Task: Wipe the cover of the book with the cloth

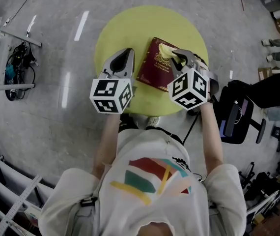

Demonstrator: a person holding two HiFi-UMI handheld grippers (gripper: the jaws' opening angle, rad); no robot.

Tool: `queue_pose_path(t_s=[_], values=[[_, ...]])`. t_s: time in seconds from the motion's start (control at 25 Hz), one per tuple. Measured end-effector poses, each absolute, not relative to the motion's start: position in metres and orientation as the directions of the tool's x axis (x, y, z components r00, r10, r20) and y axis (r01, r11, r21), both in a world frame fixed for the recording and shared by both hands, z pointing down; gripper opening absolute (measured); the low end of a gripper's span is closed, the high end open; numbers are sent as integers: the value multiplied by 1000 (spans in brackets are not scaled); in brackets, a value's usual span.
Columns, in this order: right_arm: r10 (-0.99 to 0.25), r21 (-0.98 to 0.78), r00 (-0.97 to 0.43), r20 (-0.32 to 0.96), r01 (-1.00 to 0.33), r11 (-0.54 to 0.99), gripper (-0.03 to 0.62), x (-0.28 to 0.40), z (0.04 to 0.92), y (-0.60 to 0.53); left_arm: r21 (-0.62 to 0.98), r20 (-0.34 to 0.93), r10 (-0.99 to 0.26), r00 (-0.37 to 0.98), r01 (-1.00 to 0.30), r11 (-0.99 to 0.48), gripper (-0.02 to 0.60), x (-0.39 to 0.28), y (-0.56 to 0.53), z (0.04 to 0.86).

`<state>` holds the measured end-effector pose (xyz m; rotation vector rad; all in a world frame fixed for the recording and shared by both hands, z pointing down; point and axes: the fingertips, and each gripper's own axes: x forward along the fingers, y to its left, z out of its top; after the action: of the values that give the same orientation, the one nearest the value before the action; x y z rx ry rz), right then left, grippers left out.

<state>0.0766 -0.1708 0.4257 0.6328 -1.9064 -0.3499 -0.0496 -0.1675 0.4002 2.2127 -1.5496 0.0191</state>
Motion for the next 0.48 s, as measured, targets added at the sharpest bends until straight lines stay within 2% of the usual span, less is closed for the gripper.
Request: queue_pose_path(t_s=[0.32, 0.48], values=[[-541, 460, -304, 784, -301, 835, 29, 74, 454, -208, 367, 270, -860, 433, -872, -324, 15, -45, -167, 405], [-516, 453, -273, 812, -264, 852, 29, 71, 480, -234, 352, 287, -855, 433, -877, -326, 16, -49, -167, 413]])
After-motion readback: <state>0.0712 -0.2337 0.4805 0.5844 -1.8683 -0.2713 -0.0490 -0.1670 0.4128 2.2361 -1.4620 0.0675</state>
